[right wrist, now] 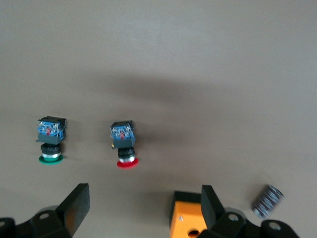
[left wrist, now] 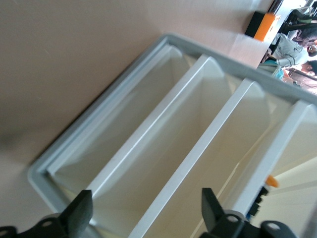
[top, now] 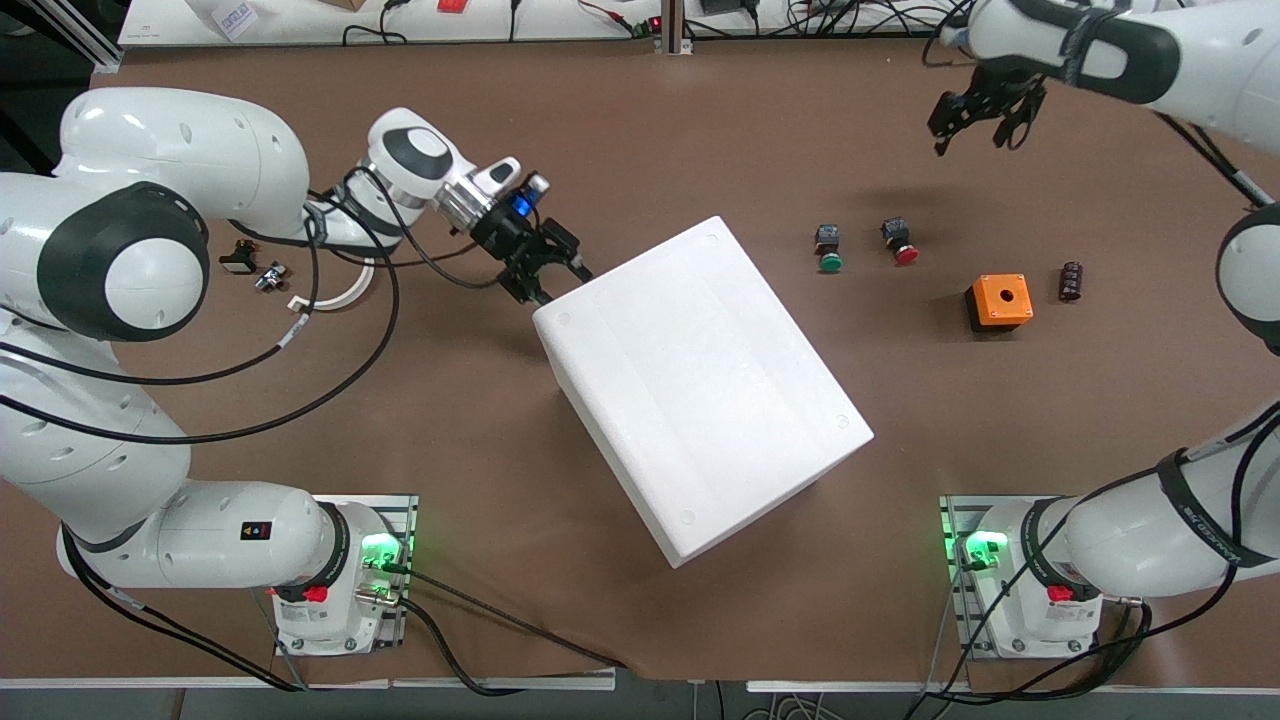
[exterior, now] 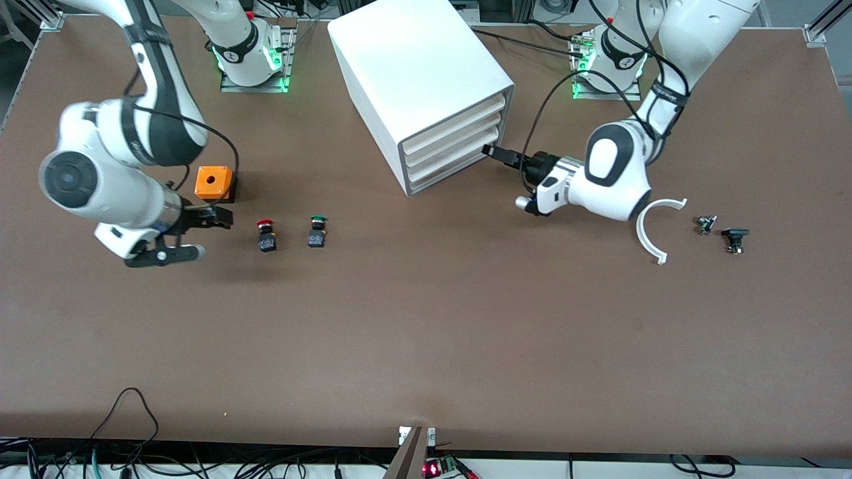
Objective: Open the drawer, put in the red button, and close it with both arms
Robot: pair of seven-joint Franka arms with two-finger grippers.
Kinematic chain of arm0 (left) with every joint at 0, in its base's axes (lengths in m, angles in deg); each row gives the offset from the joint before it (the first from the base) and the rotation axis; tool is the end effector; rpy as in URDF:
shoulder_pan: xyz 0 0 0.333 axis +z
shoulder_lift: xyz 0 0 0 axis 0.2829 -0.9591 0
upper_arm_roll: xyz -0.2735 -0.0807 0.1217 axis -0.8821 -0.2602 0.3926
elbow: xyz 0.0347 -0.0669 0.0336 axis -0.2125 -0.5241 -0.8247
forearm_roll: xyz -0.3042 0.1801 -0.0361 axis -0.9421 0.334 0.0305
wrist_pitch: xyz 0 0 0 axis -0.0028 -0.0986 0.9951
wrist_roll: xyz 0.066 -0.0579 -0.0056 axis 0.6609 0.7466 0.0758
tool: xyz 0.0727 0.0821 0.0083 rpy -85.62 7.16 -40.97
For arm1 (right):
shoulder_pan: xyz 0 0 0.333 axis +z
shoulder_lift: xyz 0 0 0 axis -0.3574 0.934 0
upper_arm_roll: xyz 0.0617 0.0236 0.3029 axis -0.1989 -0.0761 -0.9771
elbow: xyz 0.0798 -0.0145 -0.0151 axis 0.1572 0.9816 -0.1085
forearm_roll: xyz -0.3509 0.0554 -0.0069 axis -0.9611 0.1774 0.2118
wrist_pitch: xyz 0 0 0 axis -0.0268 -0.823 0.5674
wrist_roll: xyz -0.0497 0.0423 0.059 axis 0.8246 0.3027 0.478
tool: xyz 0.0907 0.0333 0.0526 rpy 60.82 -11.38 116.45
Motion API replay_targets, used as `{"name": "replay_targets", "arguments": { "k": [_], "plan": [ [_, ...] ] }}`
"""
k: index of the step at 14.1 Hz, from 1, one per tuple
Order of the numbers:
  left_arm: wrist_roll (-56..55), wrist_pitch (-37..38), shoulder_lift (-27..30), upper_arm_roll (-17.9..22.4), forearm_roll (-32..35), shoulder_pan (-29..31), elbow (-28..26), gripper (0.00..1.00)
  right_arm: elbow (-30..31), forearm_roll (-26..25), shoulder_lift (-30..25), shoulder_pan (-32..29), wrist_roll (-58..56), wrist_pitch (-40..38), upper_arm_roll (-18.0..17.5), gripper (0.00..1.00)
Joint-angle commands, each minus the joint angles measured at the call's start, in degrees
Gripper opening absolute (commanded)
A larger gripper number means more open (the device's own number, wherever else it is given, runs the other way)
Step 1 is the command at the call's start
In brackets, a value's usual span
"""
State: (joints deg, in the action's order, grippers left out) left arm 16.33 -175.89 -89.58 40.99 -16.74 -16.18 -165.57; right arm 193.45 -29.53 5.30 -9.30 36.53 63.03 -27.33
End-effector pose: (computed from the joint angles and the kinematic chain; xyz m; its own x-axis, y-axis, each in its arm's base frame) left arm 0.4215 -0.2460 0.2429 0.8031 -0.3318 -0.4949 0.2146 -0.6138 0.7598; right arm 0.5704 0.0853 0.3636 0.9754 0.1503 -0.1612 0.1559 -0.9875 0.0227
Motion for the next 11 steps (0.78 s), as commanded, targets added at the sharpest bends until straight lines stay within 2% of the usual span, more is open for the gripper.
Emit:
{"name": "replay_targets", "arguments": {
  "k": [1,4,5,7,8,9,10,11],
  "plan": [
    [2.09,-1.59,0.99,-2.57,-2.18,0.18,-3.01,0.84,4.28,0.06,1.20,-0.04,0.51,6.17,-2.66,1.00],
    [2.00,-2.37,0.99,-4.24,-2.45,-0.16,-4.25,0.78,5.79,0.06,4.27,-0.04,0.51,10.58,-5.13,1.00],
    [1.57,-2.90,1.07,-4.77,-2.62,-0.25,-4.95,0.73,6.14,-0.03,5.59,-0.04,0.33,12.24,-5.48,1.00],
    [1.30,-2.91,1.08,-5.30,-3.41,-0.25,-4.95,0.73,9.02,-0.38,5.78,-0.04,-0.54,15.93,-5.66,1.00],
    [1.39,-2.91,1.16,-5.30,-3.85,-0.25,-5.04,0.68,11.22,-0.47,5.52,-0.04,-0.81,18.12,-5.83,1.00],
    [1.47,-2.99,1.08,-5.82,-3.85,-0.34,-4.95,0.49,13.07,-0.73,5.43,-0.04,-1.33,20.23,-6.01,1.00],
    [1.65,-2.99,1.08,-6.00,-3.85,-0.34,-4.95,0.19,14.65,-0.73,5.34,-0.04,-2.12,22.17,-6.01,1.00],
    [2.00,-3.08,1.08,-6.00,-3.77,-0.34,-4.95,0.00,15.89,-0.73,5.16,-0.04,-3.09,23.75,-6.01,1.00]
  ]
}}
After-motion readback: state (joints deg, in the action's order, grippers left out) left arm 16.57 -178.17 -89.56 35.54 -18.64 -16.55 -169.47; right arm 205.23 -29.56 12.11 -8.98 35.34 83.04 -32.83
